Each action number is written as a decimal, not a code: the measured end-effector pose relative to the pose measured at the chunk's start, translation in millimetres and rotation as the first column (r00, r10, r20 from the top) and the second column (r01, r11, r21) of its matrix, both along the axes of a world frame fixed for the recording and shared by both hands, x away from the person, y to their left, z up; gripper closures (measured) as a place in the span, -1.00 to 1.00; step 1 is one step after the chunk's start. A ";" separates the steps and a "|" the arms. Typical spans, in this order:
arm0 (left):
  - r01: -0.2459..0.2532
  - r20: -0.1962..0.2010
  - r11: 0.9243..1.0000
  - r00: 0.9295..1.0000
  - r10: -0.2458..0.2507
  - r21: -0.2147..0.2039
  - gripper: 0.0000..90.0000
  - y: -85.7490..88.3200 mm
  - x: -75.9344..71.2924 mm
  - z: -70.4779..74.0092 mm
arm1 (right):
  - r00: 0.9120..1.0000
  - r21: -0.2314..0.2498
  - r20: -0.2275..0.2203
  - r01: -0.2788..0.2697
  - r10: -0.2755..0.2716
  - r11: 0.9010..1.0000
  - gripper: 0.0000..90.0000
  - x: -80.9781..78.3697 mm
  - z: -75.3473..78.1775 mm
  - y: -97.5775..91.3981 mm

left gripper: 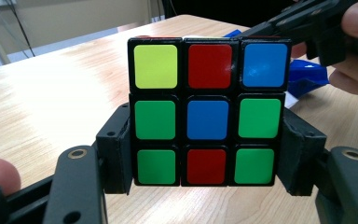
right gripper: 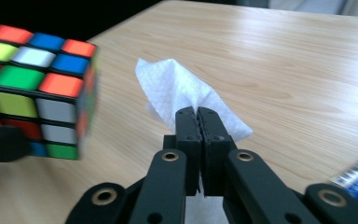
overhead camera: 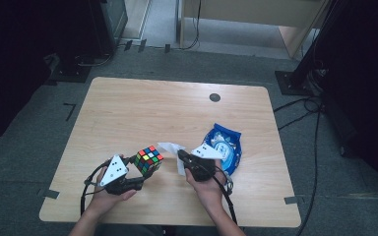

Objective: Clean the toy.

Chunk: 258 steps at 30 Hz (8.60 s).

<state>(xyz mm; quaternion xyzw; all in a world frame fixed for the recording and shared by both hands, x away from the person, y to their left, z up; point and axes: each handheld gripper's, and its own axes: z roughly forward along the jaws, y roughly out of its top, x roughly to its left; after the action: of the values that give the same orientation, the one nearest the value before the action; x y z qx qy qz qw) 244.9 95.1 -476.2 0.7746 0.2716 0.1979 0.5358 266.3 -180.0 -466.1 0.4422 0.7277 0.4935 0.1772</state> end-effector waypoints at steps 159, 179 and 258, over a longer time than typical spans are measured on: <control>0.016 0.019 0.995 1.000 -0.018 0.095 -0.24 -13.3 -0.8 -10.8 | 0.940 0.278 -0.015 -0.323 0.341 0.905 1.00 -28.4 29.1 31.4; -0.023 0.012 0.999 1.000 0.023 0.043 -0.24 -7.4 2.6 -6.1 | 0.991 0.237 -0.070 -0.093 0.112 0.967 0.45 -10.5 13.1 0.3; 0.062 0.100 0.985 0.992 -0.079 0.163 -0.25 -36.8 -14.4 -9.7 | 0.911 0.225 -0.342 -0.160 0.232 0.961 -0.25 -11.8 11.3 36.2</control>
<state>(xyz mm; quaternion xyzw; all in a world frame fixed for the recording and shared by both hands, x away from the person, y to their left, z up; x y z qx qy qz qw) 230.6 58.3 -485.9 0.8125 0.1983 0.2410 0.4924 254.5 -143.8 -454.8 0.4654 0.7377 0.4859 -0.0551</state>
